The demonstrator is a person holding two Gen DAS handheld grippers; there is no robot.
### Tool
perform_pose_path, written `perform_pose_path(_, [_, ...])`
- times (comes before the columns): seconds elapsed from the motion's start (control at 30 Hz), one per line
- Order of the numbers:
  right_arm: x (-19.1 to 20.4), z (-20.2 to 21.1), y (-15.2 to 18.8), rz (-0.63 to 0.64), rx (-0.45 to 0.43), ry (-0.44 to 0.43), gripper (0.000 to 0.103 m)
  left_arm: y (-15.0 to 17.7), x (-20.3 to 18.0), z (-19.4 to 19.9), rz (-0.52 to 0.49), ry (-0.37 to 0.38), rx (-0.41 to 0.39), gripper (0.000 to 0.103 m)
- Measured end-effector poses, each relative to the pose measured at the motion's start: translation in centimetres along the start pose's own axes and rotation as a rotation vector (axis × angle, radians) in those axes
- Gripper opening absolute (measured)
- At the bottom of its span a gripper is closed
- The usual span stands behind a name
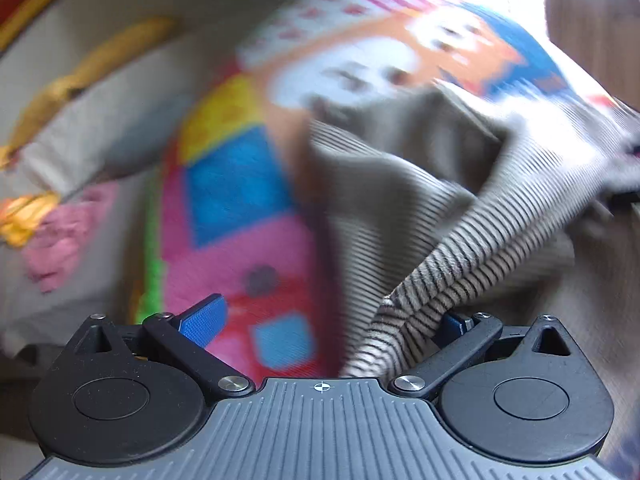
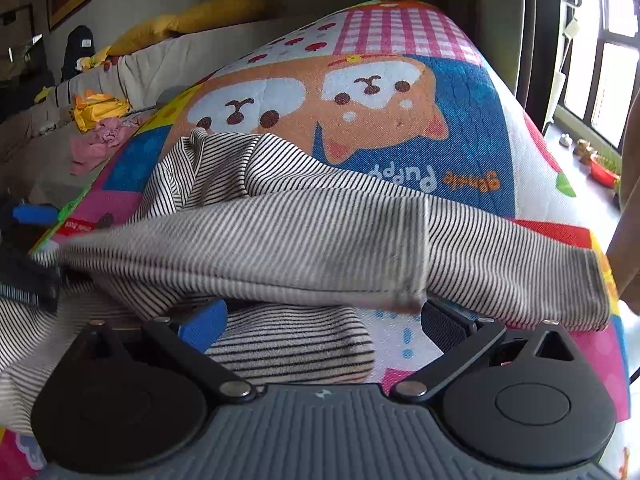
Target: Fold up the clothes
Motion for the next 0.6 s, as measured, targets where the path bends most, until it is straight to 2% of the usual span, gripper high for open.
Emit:
perform_pose_path(0.07, [0.0,0.8,0.4,0.057,-0.006,0.035,0.103,-1.3,3.3,0.1,0.129,-0.037,-0.013,0.103])
perform_pose_path(0.13, [0.1,1.9,0.9,0.106,-0.015,0.048,0.103,-1.7,5.8,0.3,0.206,-0.053,-0.005,0.103])
perform_pose_path(0.23, [0.9,4.1,2.1,0.181,-0.035,0.025,0.103,-0.6,7.2,1.0,0.210,-0.020,0.043,0.103])
perform_pose_path(0.37, [3.3,5.9,4.3,0.314,-0.016,-0.001,0.103,2.1,6.4,2.9,0.179,0.045,0.087,0.103])
perform_pose_path(0.5, [5.0,5.0,4.8,0.429,-0.034,0.134,0.103,3.7,5.6,5.6,0.170,0.094,0.079,0.103])
perform_pose_path(0.6, [4.3,4.8,2.8,0.362,-0.122,0.252,0.103,3.7,4.8,8.5,0.154,0.138,0.037,0.103])
Point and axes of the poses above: each gripper's, at about its wrist camera, not at the fingertips, and z roughly against the way its jaws point, x to its left, y to its underside, the point moved 7 cm from there along -z, roughly the way its jaws point, and after that the axes turned 8 degrees about z, right-handed, at the moved point
